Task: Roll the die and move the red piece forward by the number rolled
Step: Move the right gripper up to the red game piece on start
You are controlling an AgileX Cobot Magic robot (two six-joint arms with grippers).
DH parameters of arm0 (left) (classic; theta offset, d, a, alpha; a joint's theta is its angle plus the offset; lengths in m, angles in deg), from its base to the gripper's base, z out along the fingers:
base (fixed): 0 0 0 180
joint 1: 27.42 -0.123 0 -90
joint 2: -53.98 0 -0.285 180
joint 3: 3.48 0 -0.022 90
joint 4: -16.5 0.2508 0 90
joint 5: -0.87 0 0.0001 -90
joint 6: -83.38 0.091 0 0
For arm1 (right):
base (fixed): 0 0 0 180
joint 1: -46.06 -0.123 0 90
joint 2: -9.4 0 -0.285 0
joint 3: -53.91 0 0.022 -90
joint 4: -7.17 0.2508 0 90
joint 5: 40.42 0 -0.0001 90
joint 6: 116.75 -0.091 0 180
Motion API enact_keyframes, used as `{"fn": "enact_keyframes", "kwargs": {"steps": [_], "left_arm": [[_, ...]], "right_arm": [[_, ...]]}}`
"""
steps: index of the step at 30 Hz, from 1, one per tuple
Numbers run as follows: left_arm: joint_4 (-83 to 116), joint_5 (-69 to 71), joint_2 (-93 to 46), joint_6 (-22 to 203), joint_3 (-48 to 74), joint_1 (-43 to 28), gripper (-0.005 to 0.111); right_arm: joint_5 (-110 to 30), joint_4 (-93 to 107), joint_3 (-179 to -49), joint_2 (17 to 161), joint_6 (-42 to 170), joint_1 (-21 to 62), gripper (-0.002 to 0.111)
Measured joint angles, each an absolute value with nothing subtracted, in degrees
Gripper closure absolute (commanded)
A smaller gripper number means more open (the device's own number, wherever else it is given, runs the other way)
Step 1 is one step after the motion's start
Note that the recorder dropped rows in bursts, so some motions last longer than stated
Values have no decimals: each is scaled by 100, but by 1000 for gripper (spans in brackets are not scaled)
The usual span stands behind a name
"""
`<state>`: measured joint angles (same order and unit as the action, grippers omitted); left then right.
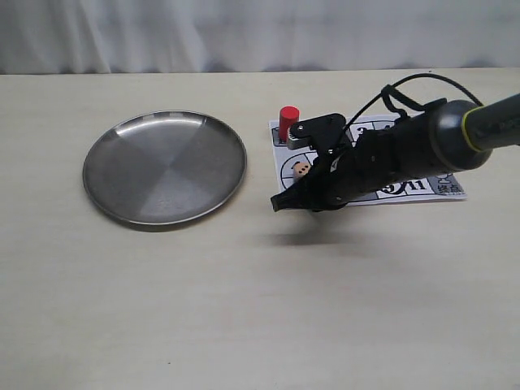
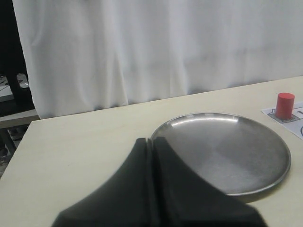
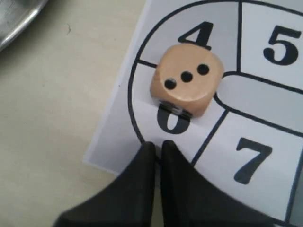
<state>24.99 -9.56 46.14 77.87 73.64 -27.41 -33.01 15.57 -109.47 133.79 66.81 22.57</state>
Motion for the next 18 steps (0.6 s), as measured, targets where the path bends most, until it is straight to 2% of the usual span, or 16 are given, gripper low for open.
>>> {"fn": "enact_keyframes", "kwargs": {"steps": [9,18], "left_arm": [[2499,-956,4614,7787,7364,-2741,107],[2499,-956,4614,7787,7364,-2741,107]], "right_arm": [[-3180,1557,-10947,13334,6681,2257,104],[-2830,1507,-10947,11847,6681,2257,102]]}}
